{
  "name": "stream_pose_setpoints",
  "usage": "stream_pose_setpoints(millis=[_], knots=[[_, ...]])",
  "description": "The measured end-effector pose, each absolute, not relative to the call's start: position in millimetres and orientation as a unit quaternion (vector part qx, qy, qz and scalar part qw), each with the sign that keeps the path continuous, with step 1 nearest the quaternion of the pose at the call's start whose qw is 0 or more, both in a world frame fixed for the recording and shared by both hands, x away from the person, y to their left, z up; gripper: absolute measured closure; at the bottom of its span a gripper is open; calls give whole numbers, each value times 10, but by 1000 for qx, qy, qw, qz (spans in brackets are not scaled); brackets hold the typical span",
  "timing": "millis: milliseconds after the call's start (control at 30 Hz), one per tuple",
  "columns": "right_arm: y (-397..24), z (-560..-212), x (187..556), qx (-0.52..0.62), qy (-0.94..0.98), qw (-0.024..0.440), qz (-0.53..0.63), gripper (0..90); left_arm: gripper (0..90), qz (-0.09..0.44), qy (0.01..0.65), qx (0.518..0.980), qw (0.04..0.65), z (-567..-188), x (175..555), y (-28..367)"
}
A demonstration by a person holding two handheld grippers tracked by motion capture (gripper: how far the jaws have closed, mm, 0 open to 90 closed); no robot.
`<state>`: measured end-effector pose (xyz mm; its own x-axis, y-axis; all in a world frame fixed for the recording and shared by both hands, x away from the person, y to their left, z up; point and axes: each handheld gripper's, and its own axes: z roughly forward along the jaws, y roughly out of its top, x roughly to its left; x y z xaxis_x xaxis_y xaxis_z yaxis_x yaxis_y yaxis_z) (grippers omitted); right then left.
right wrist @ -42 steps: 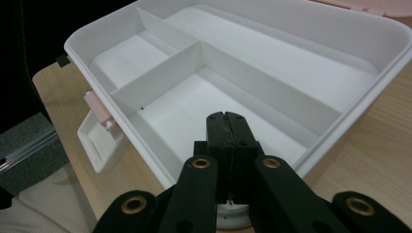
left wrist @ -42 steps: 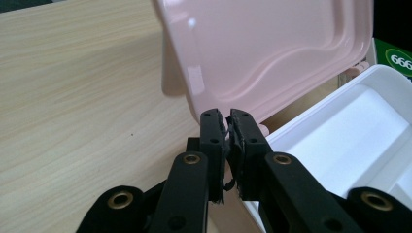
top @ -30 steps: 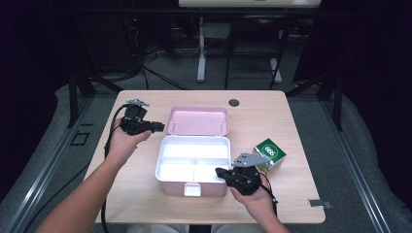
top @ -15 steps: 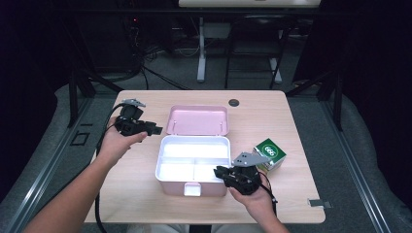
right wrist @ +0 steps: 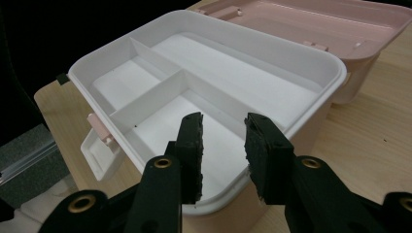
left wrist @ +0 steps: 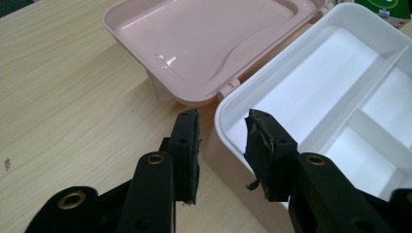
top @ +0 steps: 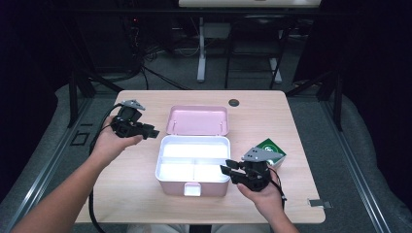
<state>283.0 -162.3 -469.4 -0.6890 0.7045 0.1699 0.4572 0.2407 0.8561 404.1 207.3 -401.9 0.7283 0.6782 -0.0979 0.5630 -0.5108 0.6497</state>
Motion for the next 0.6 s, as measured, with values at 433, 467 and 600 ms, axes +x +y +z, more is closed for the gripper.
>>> stream_pose_setpoints(millis=[433,467,600], knots=[[-1833,-4704,2856,398,764,133,490,635,668,87,321,890,311,-3955,3970,1973],[-1843,-4708,2858,400,763,134,490,635,672,85,310,895,308,-3948,3960,1954],[-1897,-4746,2870,411,756,137,491,632,694,90,274,914,285,-3927,3927,1876]])
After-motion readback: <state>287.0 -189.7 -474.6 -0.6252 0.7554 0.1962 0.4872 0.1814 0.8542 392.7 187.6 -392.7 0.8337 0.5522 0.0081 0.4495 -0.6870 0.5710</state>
